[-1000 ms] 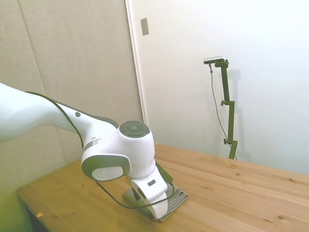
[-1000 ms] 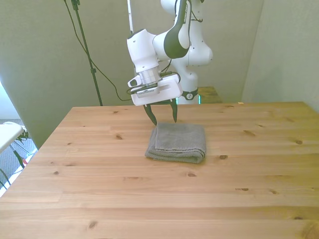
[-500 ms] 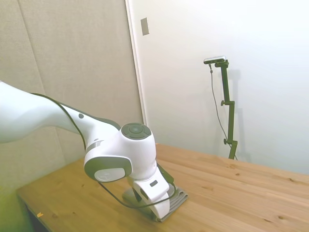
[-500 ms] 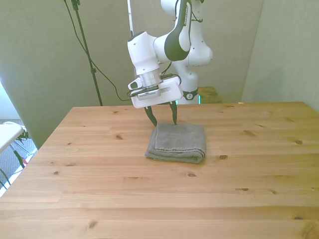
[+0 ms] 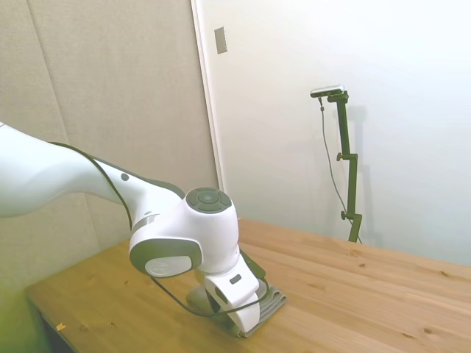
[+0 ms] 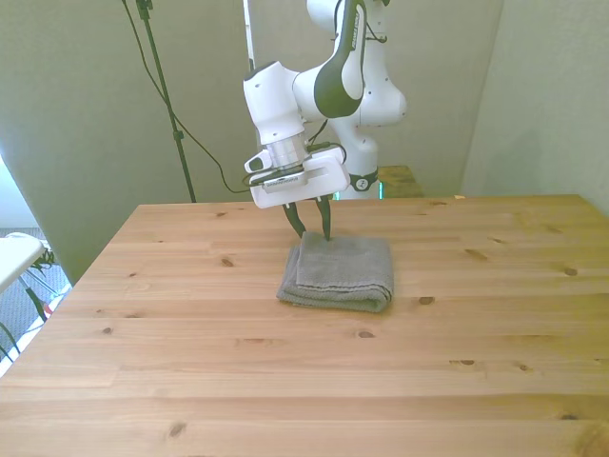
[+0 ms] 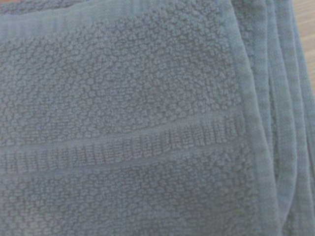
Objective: Unfold the towel
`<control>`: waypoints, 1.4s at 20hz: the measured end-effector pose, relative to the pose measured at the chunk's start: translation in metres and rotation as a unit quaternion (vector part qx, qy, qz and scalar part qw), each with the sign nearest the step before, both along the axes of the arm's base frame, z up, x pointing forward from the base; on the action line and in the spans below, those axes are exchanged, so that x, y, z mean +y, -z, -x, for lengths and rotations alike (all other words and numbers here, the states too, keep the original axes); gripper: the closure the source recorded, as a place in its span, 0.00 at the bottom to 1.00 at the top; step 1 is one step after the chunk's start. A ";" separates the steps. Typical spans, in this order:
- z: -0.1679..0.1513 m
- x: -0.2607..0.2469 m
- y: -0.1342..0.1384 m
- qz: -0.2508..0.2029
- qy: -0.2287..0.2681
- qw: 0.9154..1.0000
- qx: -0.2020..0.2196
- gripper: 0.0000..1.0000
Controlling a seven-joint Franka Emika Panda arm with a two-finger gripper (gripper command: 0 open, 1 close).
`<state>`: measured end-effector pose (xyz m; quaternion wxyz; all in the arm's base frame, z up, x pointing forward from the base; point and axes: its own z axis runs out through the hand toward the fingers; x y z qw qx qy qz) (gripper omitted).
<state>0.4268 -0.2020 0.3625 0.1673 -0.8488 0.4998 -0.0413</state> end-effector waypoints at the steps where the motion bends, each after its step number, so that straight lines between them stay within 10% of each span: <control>1: 0.000 0.000 0.000 0.000 0.000 1.000 0.000 1.00; 18: -0.014 -0.011 -0.032 -0.009 0.005 1.000 -0.026 1.00; 28: -0.049 0.069 -0.086 0.005 -0.082 0.994 -0.071 1.00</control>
